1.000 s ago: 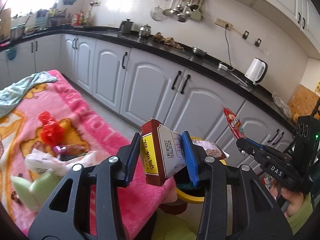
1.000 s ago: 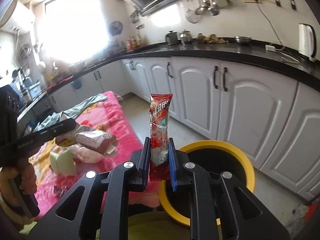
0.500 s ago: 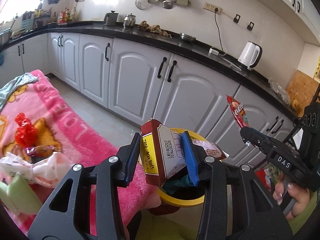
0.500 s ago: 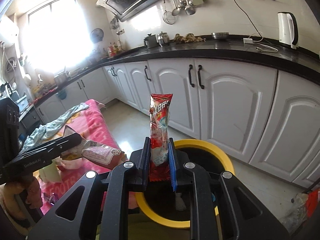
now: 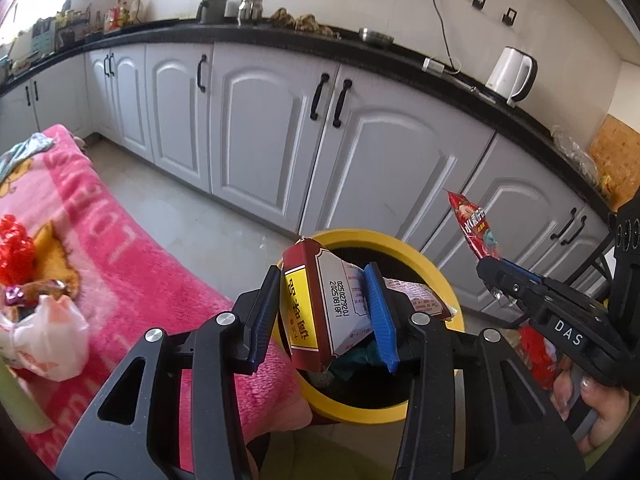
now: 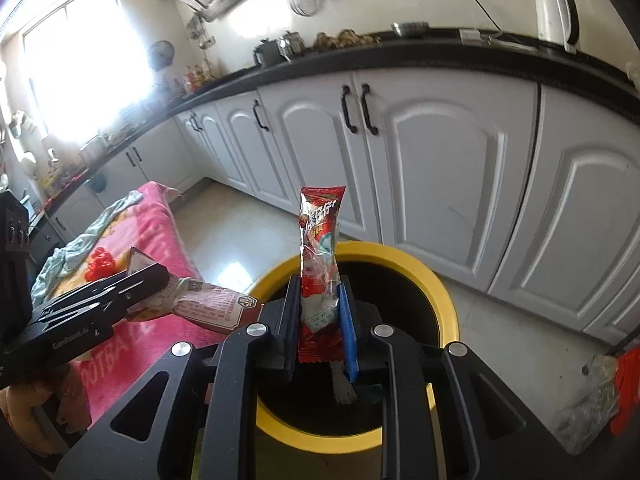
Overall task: Collect trash
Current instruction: 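Carry both items over the yellow bin and open both tools to drop them, then move both tools back over the table toward the remaining wrappers, then grasp the purple candy wrapper with the right tool while the left tool grasps the brown chocolate bar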
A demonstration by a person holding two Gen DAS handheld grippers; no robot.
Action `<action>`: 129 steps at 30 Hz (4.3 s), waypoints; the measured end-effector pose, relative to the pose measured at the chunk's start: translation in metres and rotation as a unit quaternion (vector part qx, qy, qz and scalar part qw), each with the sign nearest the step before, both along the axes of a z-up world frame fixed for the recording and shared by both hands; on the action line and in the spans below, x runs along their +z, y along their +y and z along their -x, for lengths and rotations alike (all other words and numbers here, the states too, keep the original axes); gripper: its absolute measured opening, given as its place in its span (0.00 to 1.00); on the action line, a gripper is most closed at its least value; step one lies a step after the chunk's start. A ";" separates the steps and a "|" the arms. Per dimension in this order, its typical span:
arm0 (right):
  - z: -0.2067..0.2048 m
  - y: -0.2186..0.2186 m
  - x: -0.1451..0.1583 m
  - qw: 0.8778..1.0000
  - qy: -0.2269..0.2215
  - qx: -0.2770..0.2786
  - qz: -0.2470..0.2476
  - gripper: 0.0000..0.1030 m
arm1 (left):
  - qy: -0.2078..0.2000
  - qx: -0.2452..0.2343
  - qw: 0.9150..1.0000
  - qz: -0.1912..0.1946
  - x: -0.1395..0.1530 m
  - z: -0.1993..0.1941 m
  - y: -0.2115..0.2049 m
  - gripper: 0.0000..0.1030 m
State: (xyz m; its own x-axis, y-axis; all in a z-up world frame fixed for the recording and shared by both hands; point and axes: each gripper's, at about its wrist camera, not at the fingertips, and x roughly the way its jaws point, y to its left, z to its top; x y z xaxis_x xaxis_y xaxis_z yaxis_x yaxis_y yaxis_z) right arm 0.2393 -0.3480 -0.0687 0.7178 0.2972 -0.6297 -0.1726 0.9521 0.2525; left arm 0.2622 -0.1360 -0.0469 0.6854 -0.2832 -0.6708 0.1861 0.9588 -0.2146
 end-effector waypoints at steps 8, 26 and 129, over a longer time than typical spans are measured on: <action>-0.004 -0.008 -0.009 1.000 0.013 -0.023 -0.007 0.43 | 0.017 -0.001 1.000 0.007 -0.013 -0.002 0.002 0.50; 0.024 0.034 0.031 0.999 -0.045 0.019 0.015 0.63 | -0.029 0.061 0.997 0.030 0.022 0.027 0.061 0.79; 0.142 0.366 -0.054 0.878 0.069 0.463 0.100 0.16 | 0.073 0.286 0.955 -0.011 -0.079 0.162 0.367 0.20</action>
